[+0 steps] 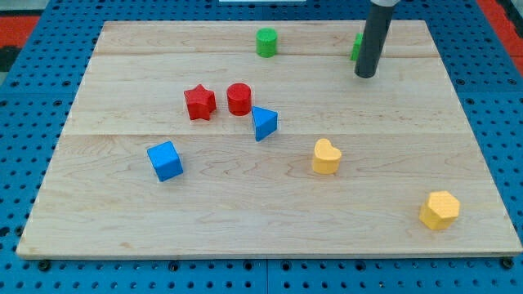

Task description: Slightly touch blue triangle

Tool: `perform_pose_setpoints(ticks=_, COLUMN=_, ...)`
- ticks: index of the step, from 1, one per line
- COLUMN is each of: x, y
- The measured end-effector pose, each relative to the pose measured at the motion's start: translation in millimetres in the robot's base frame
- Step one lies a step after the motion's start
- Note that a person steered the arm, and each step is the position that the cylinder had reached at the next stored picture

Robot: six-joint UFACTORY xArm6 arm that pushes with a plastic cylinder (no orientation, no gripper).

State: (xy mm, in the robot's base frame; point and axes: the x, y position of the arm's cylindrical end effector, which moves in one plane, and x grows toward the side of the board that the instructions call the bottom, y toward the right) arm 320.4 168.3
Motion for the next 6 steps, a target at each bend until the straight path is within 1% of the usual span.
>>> perform_pose_setpoints(ticks=1, x=0, y=12)
perform_pose_setpoints(ticks=3, x=14, y=-176)
perform_pose_setpoints(ticks=4, x=78, y=-137)
perform_pose_setpoints(ticks=5, x=123, y=-138)
perform_pose_setpoints(ticks=6, x=120, y=-150)
